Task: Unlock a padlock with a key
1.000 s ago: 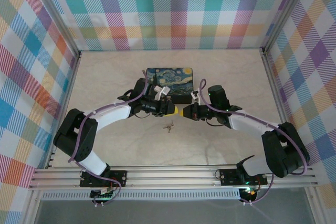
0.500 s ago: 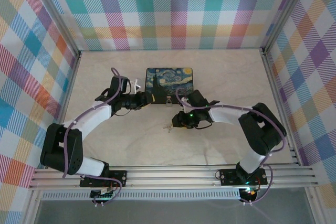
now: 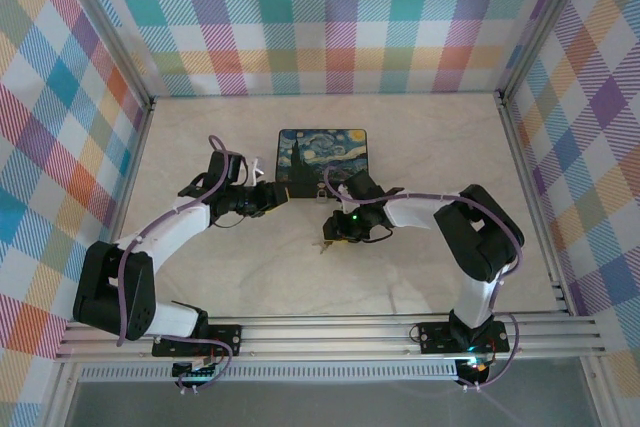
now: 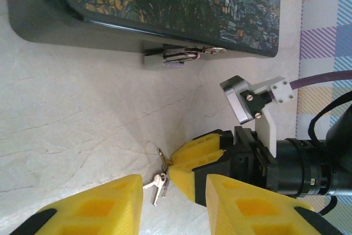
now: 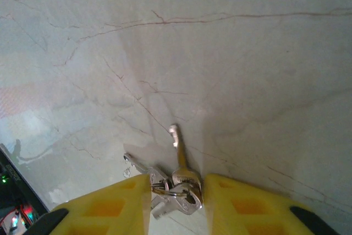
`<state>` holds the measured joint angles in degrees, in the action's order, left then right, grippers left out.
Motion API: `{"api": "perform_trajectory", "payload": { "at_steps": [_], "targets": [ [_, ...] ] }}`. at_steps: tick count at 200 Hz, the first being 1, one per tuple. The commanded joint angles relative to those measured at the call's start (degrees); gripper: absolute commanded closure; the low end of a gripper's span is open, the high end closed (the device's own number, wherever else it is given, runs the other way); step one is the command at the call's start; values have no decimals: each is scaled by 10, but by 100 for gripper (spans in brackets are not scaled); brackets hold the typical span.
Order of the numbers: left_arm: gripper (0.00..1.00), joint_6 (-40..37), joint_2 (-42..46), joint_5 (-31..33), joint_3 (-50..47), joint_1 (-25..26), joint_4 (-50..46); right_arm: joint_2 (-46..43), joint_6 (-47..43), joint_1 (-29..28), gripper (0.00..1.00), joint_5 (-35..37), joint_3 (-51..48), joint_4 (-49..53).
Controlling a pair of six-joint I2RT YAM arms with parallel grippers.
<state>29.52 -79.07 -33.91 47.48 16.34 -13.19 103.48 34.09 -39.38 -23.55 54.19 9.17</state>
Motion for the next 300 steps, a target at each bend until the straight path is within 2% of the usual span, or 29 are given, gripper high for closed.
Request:
{"api": "perform_trajectory", "payload": {
  "at_steps": [1,63,76,108,186,215,255,300],
  "targets": [
    [65,-8,17,3,2,-6,-15,24,9,-12,72,0,5,2],
    [66,-12,21,7,4,-6,-22,32,23,-18,83,10,-13,-7],
    [66,-13,20,9,6,-6,-22,30,28,-18,82,10,-15,-6],
    [66,-21,27,20,11,-6,-60,10,33,-18,74,16,-20,-2],
    [66,-18,33,21,12,-6,-66,-43,32,-20,68,32,-31,31],
    [66,-19,32,20,6,-6,-62,-37,29,-28,67,40,-33,36],
    [66,-19,31,19,1,-6,-59,3,37,-40,67,45,-11,21],
    [66,-23,39,24,-3,-6,-65,31,49,-46,76,45,-6,14]
  ]
}}
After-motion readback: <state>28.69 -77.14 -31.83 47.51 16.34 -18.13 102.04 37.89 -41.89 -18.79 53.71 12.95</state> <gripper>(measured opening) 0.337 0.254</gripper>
